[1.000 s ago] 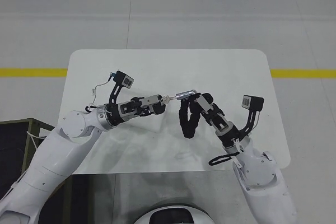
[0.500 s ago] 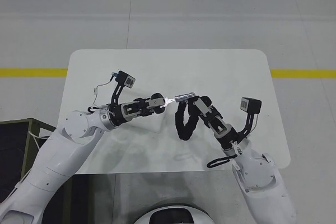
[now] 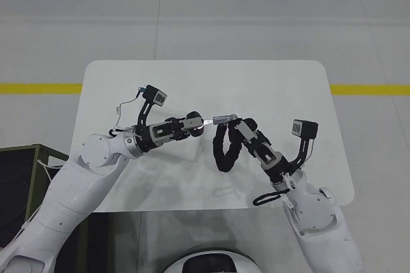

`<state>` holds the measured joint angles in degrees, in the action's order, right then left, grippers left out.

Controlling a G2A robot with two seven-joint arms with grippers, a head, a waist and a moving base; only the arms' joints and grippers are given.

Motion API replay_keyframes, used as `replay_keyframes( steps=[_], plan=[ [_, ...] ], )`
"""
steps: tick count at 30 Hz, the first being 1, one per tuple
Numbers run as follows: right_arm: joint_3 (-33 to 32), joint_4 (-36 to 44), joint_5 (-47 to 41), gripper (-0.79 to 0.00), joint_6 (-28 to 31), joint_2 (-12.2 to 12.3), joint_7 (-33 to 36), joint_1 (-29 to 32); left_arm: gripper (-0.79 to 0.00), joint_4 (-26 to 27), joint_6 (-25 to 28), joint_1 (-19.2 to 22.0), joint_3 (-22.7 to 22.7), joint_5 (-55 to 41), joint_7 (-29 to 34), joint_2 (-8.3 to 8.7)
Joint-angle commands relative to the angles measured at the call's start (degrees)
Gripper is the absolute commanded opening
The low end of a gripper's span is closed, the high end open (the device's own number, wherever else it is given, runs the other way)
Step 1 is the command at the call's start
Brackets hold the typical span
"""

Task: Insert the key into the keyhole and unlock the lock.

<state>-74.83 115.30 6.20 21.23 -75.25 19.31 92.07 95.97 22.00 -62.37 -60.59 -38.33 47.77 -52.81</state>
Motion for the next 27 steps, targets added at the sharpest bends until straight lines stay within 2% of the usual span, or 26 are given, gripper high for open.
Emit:
replay_keyframes(
  steps=[1,5,8,12,17,27],
  plan=[
    [0.0,0.0,0.03,-0.785,0.02,0.0,-0.01,0.0,-0.785,0.0,0.02,0.0,0.0,0.01,0.0,0.0],
    [-0.35,0.01,0.83,-0.785,-1.3,0.04,-0.46,0.13,-0.785,1.01,1.25,-0.25,-0.35,2.31,-1.16,-0.04],
    [-0.5,0.61,1.66,-0.785,-2.06,-0.01,-2.8,0.11,-0.785,2.76,5.64,-0.72,-1.19,10.63,-3.49,-0.12],
    [-0.85,0.98,1.77,-0.785,-2.03,0.08,-3.19,0.21,-0.785,4.32,11.83,-1.11,-2.07,28.16,-7.94,-0.25],
    [-1.15,1.14,1.94,-0.785,-1.8,0.21,-3.56,0.53,-0.785,6.15,16.02,-2.09,-3.17,48.66,-19.3,-0.88],
    [-1.14,1.08,2.28,-0.785,-1.59,0.43,-4.0,1.01,-0.785,7.34,18.41,-3.27,-3.62,88.49,-43.24,-2.27]
  ],
)
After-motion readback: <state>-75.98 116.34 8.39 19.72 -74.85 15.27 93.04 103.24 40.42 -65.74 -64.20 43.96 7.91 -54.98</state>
